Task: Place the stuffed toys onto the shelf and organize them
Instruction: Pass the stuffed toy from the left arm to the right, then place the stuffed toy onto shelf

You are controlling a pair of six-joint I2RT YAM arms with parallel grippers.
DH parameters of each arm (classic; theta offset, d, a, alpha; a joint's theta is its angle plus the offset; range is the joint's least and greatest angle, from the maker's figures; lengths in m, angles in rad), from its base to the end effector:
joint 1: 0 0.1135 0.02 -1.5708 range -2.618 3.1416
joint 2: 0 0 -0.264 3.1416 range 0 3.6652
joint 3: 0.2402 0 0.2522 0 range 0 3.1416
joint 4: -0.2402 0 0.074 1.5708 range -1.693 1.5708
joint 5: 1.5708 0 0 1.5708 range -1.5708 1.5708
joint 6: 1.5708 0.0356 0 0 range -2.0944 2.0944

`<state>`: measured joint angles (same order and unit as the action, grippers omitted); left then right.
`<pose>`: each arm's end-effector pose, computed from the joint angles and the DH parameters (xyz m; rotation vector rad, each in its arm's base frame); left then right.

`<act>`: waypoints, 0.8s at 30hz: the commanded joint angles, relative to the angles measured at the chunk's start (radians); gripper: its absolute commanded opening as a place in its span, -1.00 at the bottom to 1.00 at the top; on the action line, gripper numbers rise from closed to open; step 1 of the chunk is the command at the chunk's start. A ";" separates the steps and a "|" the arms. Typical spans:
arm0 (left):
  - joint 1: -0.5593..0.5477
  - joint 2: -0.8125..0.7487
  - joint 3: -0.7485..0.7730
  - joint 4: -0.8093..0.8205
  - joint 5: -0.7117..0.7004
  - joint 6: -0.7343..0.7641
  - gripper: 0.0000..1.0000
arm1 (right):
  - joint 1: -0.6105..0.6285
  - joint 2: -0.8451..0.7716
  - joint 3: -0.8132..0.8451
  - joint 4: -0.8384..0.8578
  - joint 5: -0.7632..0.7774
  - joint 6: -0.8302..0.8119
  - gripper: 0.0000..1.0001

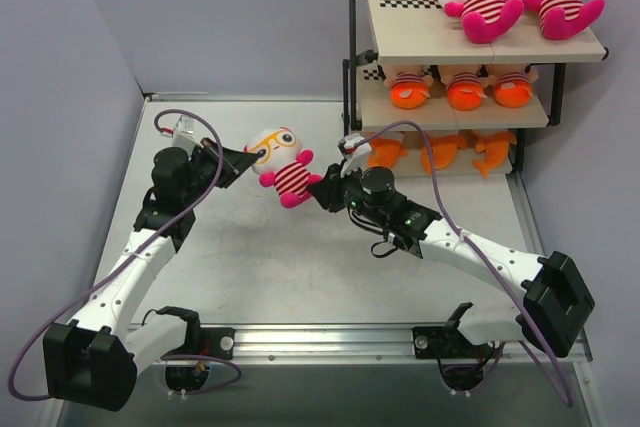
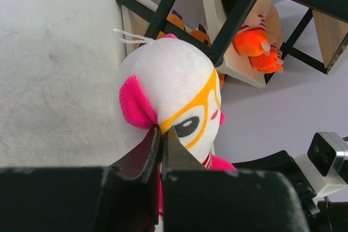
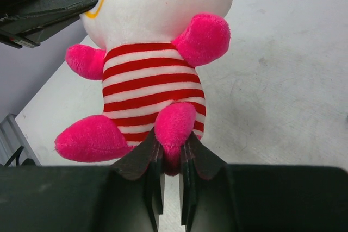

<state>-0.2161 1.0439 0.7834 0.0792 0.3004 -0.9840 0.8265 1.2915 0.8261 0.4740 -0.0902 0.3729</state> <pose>0.2377 -0.0630 0.3171 -0.4822 1.8239 -1.1146 0.2026 0.2247 0.3119 -0.4449 1.5932 1.0023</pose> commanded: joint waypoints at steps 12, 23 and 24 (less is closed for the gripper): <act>-0.003 -0.096 0.192 -0.146 -0.104 0.261 0.62 | 0.007 -0.116 0.188 -0.147 0.036 -0.140 -1.00; 0.014 -0.196 0.255 -0.341 -0.256 0.499 0.92 | -0.004 -0.116 0.460 -0.316 0.083 -0.276 -1.00; 0.014 -0.211 0.254 -0.364 -0.288 0.514 0.92 | -0.004 -0.113 0.481 -0.336 0.087 -0.284 -1.00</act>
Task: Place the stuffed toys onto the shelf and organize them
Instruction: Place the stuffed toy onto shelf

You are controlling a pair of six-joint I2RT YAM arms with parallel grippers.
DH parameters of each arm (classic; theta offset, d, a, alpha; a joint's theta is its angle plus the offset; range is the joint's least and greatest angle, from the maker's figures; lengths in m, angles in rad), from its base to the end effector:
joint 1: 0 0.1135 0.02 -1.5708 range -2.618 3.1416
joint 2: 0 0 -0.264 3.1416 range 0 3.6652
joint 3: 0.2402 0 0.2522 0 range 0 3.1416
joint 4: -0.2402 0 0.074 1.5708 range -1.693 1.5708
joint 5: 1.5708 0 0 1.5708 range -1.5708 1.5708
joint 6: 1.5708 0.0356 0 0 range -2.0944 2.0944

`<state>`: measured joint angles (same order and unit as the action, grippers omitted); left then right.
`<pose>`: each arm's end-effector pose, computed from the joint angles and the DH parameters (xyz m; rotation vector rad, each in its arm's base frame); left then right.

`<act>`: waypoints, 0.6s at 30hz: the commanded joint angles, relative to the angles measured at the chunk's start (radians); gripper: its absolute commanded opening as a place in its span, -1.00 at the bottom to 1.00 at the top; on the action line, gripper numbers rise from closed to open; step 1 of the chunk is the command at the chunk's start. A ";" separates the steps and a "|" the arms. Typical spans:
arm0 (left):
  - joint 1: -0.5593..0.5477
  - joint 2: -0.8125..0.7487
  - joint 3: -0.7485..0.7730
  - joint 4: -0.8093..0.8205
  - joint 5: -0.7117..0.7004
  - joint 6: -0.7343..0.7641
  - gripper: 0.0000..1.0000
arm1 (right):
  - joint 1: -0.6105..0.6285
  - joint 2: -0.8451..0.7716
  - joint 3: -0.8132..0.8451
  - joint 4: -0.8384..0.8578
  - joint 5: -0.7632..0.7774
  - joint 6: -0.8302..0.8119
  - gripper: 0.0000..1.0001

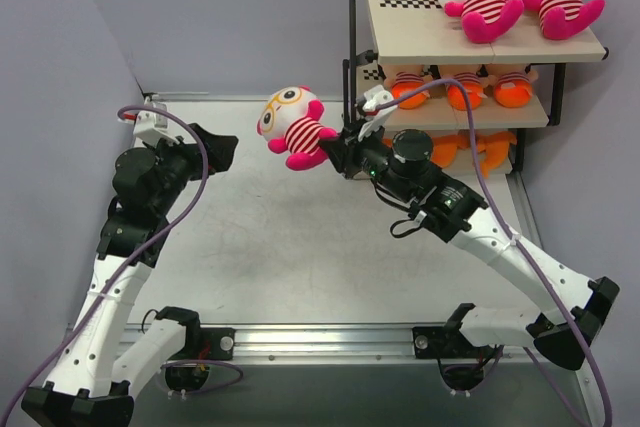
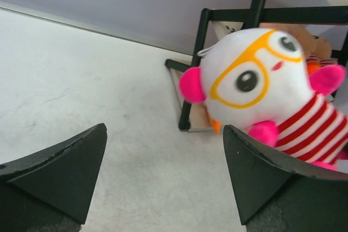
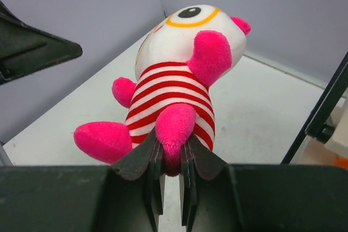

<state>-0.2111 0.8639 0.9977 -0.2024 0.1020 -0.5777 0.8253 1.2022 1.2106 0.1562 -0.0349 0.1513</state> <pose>0.1874 -0.0439 0.3989 -0.2278 1.6684 -0.6827 0.1873 0.2047 0.4398 -0.5104 1.3661 0.8295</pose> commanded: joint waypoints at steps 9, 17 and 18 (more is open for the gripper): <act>0.009 -0.092 -0.079 -0.175 -0.206 0.312 0.94 | -0.080 0.028 0.312 -0.069 0.118 -0.105 -1.00; 0.009 -0.056 -0.182 -0.187 -0.232 0.430 0.95 | -0.206 0.088 0.499 -0.107 0.130 -0.099 -1.00; 0.007 -0.040 -0.191 -0.175 -0.226 0.430 0.95 | -0.218 0.095 0.515 -0.115 0.138 -0.105 -1.00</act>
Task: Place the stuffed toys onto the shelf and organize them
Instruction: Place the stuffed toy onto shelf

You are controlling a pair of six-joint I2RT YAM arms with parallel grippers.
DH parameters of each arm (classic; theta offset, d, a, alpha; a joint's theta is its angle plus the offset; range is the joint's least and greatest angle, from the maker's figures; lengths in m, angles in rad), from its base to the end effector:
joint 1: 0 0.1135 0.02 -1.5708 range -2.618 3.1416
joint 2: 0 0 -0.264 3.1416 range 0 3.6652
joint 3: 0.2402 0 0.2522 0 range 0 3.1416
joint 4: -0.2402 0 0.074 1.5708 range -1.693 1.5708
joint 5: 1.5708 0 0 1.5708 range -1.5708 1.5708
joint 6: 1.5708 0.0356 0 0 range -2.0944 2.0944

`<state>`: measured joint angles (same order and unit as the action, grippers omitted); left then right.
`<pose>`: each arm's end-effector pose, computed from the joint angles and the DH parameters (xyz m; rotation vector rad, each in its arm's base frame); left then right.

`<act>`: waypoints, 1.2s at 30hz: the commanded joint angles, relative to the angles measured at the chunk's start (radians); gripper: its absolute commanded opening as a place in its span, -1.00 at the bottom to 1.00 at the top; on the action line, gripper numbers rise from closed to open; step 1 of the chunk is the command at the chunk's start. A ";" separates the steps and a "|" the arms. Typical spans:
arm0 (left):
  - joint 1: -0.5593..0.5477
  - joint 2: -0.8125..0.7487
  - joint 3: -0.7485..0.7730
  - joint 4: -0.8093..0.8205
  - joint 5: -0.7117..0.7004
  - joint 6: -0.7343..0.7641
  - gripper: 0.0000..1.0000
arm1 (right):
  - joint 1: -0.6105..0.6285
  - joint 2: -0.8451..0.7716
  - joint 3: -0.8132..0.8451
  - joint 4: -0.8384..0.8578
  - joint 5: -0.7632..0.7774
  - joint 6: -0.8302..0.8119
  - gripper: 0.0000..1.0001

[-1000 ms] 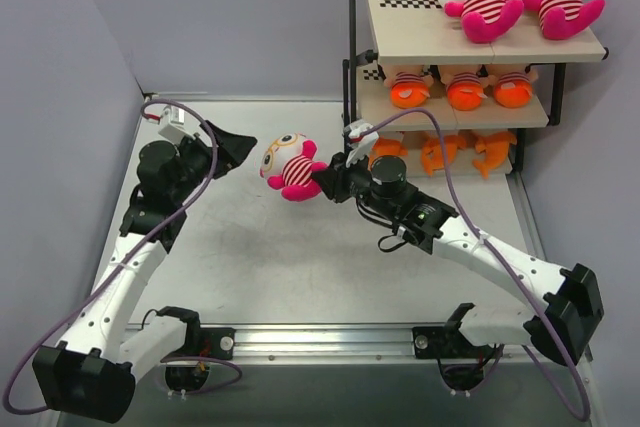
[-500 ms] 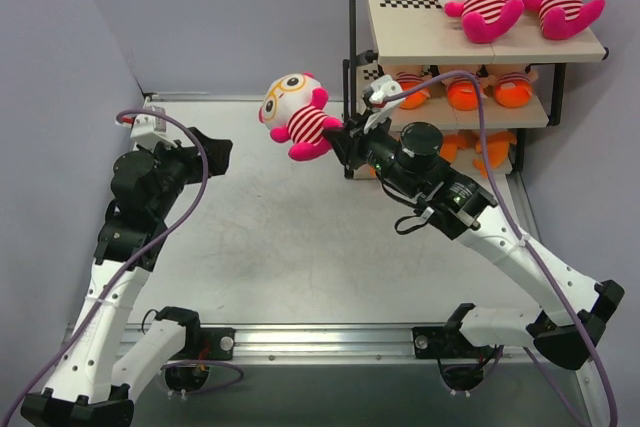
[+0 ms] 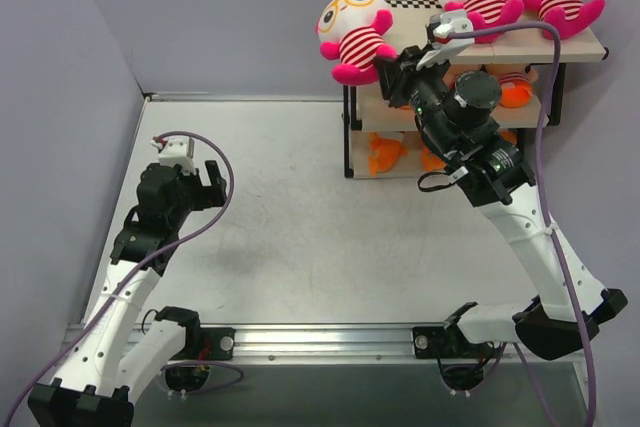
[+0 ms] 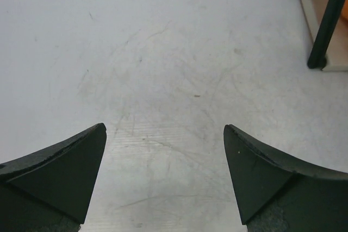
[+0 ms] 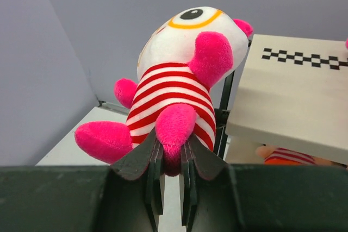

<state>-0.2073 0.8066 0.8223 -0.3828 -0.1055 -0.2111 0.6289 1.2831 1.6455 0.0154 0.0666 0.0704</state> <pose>0.1803 -0.0341 0.3287 -0.0740 1.9384 -0.1764 0.2073 0.1479 0.5500 -0.2768 1.1812 0.5734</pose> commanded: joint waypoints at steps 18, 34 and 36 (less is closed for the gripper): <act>-0.004 0.128 0.000 -0.007 0.007 0.078 0.95 | -0.293 0.182 0.214 0.093 -0.088 0.103 -1.00; -0.007 0.141 0.006 -0.018 0.006 0.088 0.95 | -0.365 0.262 0.204 0.130 -0.116 0.169 -1.00; -0.007 0.141 0.006 -0.016 0.006 0.088 0.95 | -0.368 0.265 0.206 0.129 -0.117 0.172 -0.97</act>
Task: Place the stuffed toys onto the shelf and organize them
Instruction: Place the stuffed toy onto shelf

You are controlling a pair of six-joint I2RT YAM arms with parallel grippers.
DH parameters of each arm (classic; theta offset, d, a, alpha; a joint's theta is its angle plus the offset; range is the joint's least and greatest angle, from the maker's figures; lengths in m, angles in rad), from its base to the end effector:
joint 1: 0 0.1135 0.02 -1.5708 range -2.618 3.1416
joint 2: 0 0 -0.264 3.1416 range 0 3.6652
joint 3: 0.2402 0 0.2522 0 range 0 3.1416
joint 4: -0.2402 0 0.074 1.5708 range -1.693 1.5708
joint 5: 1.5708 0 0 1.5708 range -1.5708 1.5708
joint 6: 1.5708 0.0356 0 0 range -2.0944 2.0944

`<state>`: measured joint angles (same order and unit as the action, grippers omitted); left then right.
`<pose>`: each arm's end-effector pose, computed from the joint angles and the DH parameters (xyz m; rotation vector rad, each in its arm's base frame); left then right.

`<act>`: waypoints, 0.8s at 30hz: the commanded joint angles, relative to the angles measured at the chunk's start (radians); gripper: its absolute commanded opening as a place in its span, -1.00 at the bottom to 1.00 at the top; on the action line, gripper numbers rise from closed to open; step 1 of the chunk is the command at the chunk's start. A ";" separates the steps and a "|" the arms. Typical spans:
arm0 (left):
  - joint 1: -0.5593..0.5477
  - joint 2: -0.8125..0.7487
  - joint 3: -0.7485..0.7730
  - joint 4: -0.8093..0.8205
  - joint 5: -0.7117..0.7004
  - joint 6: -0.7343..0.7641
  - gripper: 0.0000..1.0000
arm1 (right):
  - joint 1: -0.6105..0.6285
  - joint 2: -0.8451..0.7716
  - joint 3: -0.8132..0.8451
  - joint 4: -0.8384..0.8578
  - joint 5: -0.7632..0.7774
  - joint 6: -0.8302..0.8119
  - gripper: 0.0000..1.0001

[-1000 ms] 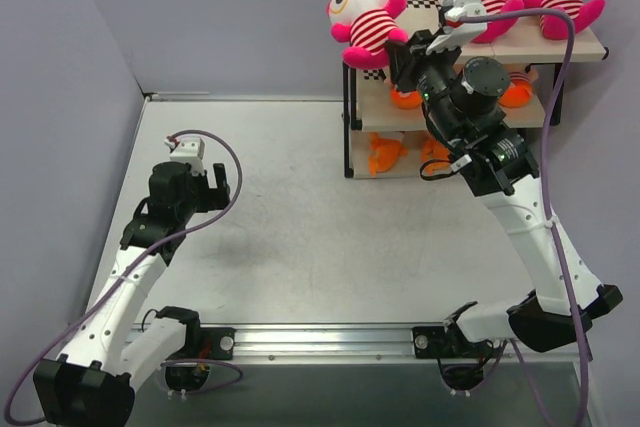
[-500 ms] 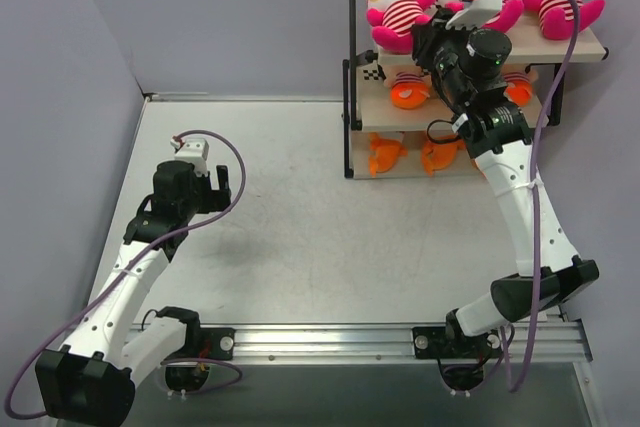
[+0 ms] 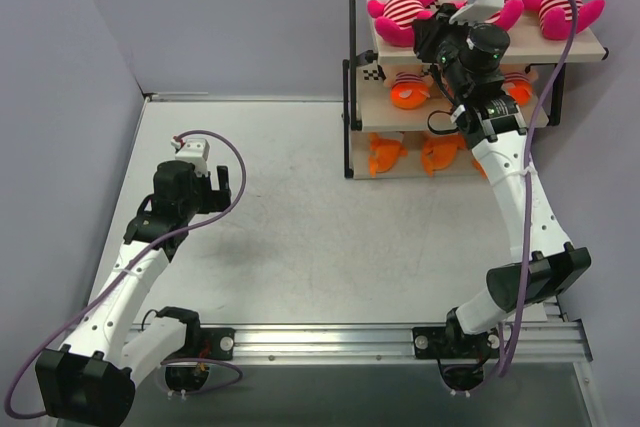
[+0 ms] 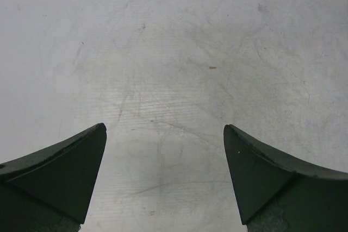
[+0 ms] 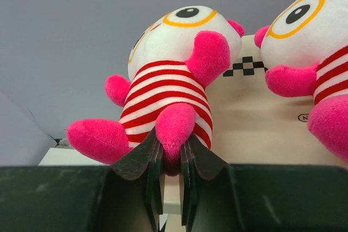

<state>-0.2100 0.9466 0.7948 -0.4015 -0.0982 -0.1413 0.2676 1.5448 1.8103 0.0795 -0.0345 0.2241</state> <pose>0.2061 -0.0404 0.2925 0.0148 2.1228 -0.1041 0.3246 0.0903 0.5366 -0.0573 1.2369 0.4491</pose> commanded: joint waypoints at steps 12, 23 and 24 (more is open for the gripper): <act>-0.006 0.000 0.032 0.000 0.000 0.020 0.95 | -0.010 -0.026 0.037 0.057 0.004 0.012 -0.40; -0.006 -0.011 0.034 0.001 0.000 0.019 0.95 | -0.010 -0.063 0.031 0.054 0.005 0.014 -0.21; -0.008 -0.012 0.032 0.000 0.000 0.017 0.95 | -0.010 -0.069 0.027 0.057 0.005 0.012 -0.21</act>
<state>-0.2134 0.9470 0.7948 -0.4015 -0.0982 -0.1356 0.2619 1.5383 1.8103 0.0856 -0.0330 0.2356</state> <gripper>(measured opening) 0.974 0.395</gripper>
